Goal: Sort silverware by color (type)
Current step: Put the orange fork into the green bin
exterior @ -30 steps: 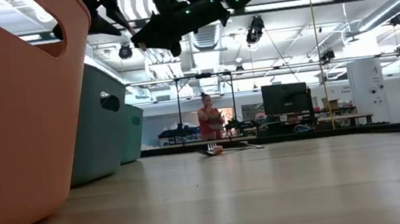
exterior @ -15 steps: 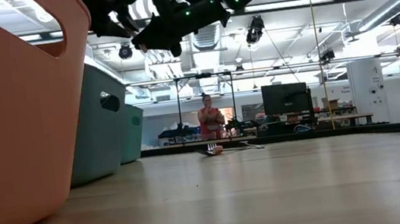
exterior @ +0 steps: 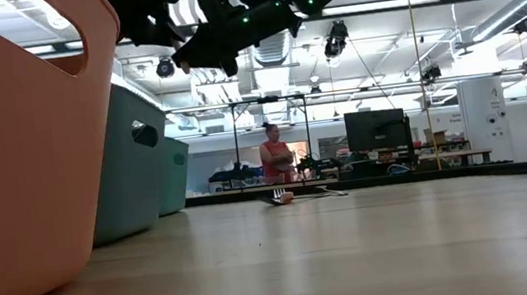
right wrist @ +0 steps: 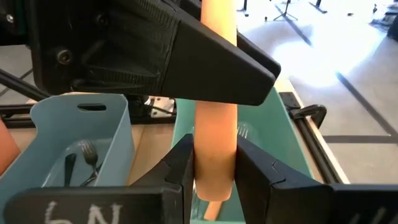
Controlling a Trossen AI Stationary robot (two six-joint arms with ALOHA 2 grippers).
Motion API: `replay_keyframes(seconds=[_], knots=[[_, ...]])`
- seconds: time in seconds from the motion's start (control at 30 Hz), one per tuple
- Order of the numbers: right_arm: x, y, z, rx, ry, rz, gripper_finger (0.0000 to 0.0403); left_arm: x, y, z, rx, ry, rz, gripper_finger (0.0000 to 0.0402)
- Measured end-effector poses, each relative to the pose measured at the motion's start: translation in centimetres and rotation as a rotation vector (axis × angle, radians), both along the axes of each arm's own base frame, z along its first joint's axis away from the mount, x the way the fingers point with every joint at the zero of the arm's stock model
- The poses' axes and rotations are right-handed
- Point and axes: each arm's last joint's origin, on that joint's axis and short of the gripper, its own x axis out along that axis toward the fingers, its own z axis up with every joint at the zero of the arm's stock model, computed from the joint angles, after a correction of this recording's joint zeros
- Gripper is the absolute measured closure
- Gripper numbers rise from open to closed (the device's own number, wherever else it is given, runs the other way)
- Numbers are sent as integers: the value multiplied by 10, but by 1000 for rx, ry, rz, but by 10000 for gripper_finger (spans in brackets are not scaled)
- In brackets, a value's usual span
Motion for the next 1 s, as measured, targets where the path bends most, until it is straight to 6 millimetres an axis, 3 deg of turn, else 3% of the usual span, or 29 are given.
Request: replay_keyframes(seconds=[0.1, 0.27, 0.4, 0.53, 0.67, 1.0], knots=[[-3, -4, -2, 17, 29, -2, 314, -2, 0, -1, -11, 17, -21, 372], [-22, -17, 1, 97, 139, -69, 199, -24, 1, 0, 36, 163, 89, 378], [-38, -21, -6, 123, 289, -84, 163, -51, -2, -4, -21, 277, 98, 378], [-51, -22, -16, 107, 449, -101, 173, -73, -7, -14, -91, 460, 73, 378], [-56, -22, -35, 55, 609, -94, 199, -80, -6, -26, -164, 604, 42, 376], [-46, -31, -87, 192, 765, -164, 236, -68, 3, -45, -253, 720, 24, 270]])
